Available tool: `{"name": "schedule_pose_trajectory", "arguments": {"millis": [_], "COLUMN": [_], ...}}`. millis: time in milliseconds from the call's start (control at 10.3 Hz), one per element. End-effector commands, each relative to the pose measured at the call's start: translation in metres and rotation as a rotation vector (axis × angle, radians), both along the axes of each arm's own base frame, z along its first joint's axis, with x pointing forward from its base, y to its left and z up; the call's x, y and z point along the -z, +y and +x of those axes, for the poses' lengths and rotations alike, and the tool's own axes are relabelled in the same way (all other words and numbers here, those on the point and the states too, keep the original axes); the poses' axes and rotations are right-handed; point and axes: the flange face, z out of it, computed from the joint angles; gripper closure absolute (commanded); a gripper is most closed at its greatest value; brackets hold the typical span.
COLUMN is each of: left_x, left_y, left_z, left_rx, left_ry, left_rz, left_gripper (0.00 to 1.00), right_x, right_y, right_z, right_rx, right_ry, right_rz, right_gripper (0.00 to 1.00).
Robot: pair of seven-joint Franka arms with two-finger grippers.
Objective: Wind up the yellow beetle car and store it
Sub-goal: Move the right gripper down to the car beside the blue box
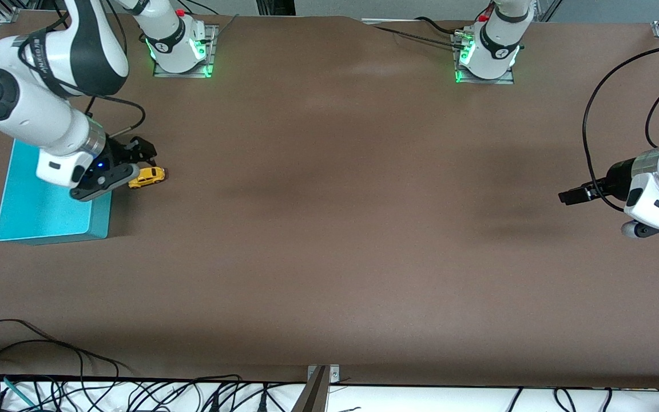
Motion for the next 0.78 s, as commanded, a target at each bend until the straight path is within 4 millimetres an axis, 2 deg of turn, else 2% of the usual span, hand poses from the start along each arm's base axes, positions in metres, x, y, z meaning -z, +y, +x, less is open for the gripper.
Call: {"name": "schedule_pose_trajectory", "arguments": {"millis": [0, 195, 390, 682], "left_x": [-0.008, -0.008, -0.008, -0.008], "left_y": [0.0, 0.0, 0.0, 0.0], "left_z": [-0.005, -0.006, -0.006, -0.006], "left_rx": [0.012, 0.014, 0.013, 0.013], "left_ry": [0.001, 0.007, 0.008, 0.008], "left_rz": [-0.026, -0.027, -0.026, -0.026], "left_gripper": [0.0, 0.0, 0.0, 0.0], "right_x": [0.016, 0.038, 0.067, 0.112], "right_y": [-0.041, -0.073, -0.09, -0.092], "right_z": [-0.027, -0.036, -0.039, -0.041], "right_rx": [-0.219, -0.424, -0.596, -0.827], "right_ry": [0.01, 0.041, 0.033, -0.021], "right_rz": [0.061, 0.111, 0.137, 0.136], "right_gripper": [0.0, 0.0, 0.0, 0.0]}}
